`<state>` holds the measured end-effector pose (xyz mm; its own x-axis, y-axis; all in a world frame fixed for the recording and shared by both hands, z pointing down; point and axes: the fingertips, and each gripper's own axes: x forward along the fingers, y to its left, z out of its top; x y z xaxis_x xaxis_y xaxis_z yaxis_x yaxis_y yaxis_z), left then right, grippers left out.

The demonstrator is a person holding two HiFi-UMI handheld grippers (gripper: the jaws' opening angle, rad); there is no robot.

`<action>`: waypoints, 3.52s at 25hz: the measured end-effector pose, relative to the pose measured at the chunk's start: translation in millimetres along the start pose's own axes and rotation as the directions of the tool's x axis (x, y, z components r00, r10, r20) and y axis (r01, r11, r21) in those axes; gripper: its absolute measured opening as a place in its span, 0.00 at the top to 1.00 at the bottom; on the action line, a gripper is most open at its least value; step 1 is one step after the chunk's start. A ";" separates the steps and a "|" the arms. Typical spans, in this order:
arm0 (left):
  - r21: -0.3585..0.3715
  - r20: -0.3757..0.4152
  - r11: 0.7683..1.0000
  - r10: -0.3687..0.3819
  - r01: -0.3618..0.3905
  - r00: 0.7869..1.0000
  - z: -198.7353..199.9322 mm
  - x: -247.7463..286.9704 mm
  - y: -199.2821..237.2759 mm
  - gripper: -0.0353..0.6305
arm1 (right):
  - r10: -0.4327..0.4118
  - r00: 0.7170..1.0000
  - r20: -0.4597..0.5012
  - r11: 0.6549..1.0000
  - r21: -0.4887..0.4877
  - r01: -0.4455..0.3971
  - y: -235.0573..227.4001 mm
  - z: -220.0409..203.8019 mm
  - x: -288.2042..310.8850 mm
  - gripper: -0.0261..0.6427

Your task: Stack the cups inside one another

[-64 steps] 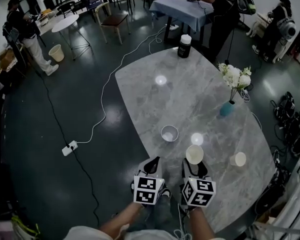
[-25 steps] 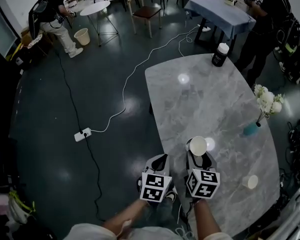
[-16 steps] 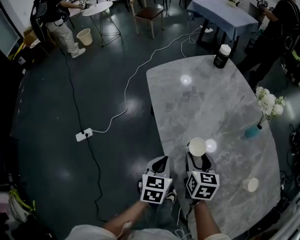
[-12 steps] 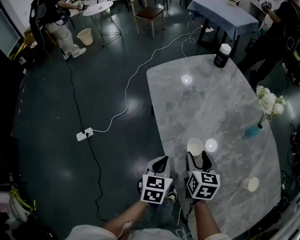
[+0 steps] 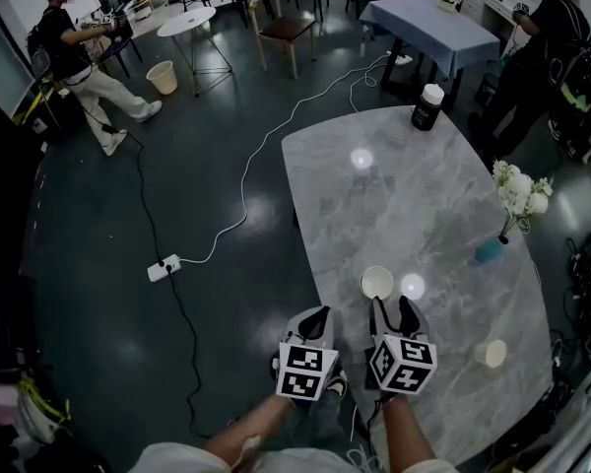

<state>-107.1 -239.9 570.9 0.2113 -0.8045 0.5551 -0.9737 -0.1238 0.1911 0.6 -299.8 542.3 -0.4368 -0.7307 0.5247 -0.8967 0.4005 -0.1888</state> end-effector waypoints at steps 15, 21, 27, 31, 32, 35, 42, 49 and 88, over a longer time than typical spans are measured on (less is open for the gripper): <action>0.040 0.065 0.998 -0.055 0.053 0.996 16.7 -35.2 -35.9 0.95 | -0.099 0.991 0.085 0.995 0.039 0.096 -23.7 10.6 -74.1 0.66; 0.076 0.104 0.990 -0.126 0.119 0.987 28.0 -59.1 -63.6 0.95 | -0.175 0.976 0.128 0.984 0.054 0.169 -30.1 9.6 -124.2 0.77; 0.125 0.120 0.975 -0.198 0.183 0.973 29.8 -82.4 -92.1 0.95 | -0.242 0.956 0.167 0.970 0.081 0.231 -37.2 0.8 -173.2 0.87; 0.151 0.119 0.962 -0.244 0.226 0.962 21.7 -99.7 -109.2 0.95 | -0.272 0.946 0.173 0.961 0.089 0.260 -37.3 -13.7 -199.4 0.91; 0.157 0.120 0.960 -0.253 0.233 0.960 20.1 -103.4 -112.8 0.95 | -0.277 0.945 0.174 0.960 0.090 0.265 -36.7 -17.5 -204.8 0.92; 0.178 0.115 0.952 -0.270 0.248 0.956 17.0 -112.1 -120.8 0.95 | -0.288 0.941 0.177 0.956 0.102 0.273 -35.2 -24.8 -218.3 0.92; 0.184 0.113 0.947 -0.288 0.265 0.951 14.4 -120.7 -131.5 0.95 | -0.305 0.934 0.186 0.950 0.121 0.286 -34.5 -32.9 -235.7 0.92; 0.193 0.113 0.940 -0.305 0.280 0.946 15.0 -124.4 -137.9 0.95 | -0.317 0.929 0.193 0.947 0.121 0.298 -35.2 -34.0 -245.0 0.93; 0.273 -0.031 0.858 -0.444 0.435 0.895 -2.5 -70.9 -221.8 0.95 | -0.461 0.883 0.090 0.854 0.314 0.414 -128.9 -78.9 -270.3 0.94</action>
<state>94.1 -153.9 491.2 0.6244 -0.6472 0.4373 -0.7667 -0.6150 0.1845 240.0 -110.4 490.3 0.0213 -0.8794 0.4756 -0.9696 -0.1341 -0.2047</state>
